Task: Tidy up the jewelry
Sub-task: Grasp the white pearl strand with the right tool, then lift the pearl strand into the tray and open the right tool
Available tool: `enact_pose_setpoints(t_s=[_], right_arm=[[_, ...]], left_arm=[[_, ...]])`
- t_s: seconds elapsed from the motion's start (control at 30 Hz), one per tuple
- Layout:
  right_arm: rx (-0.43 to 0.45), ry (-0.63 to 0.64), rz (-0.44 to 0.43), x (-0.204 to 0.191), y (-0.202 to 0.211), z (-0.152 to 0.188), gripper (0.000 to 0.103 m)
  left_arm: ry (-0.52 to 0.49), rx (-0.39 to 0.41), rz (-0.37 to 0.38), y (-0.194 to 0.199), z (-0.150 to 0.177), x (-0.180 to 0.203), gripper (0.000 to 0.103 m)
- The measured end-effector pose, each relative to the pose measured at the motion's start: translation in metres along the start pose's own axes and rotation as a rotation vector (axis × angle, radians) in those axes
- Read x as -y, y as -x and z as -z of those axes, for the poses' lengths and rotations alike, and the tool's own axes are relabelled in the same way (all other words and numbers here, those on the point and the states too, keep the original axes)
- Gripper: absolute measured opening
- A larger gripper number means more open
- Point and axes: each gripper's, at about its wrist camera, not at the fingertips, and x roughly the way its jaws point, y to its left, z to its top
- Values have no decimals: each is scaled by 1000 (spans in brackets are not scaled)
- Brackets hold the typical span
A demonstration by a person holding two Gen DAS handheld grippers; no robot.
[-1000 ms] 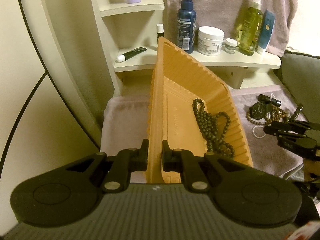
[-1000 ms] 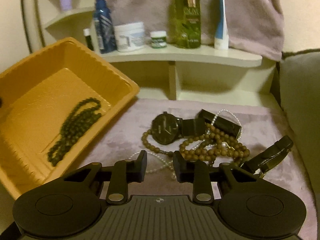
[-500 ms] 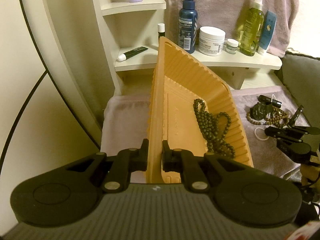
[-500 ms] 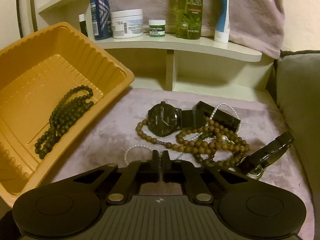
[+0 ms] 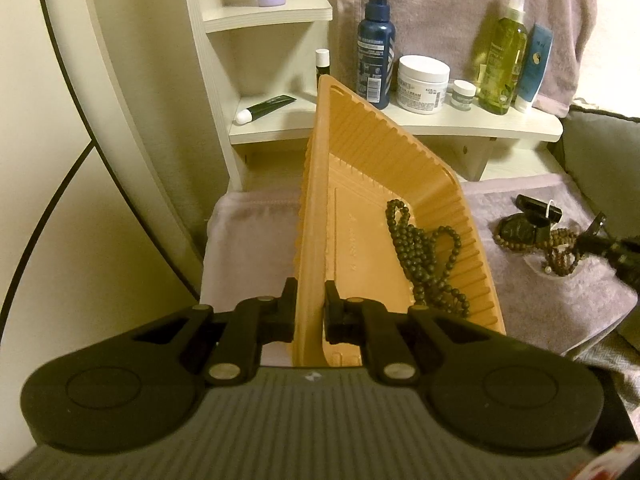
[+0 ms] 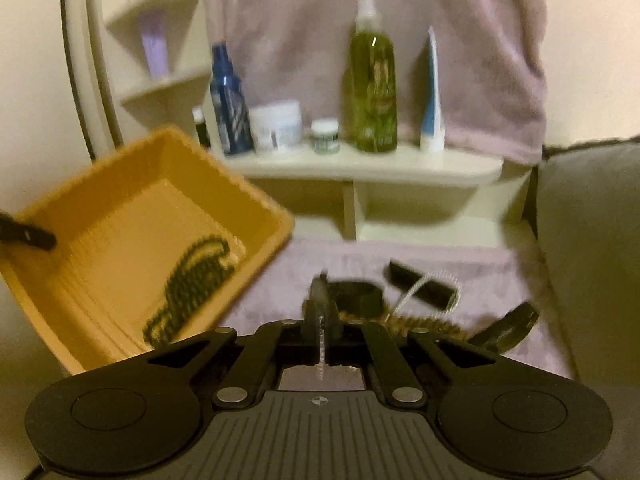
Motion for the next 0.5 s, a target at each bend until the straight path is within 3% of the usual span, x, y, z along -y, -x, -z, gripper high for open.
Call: enact_pose_setpoints(t_s=[0.5], right_arm=[[215, -4, -21, 20, 51, -70, 2]], left_arm=[[0, 3, -1, 1, 0, 1, 10]])
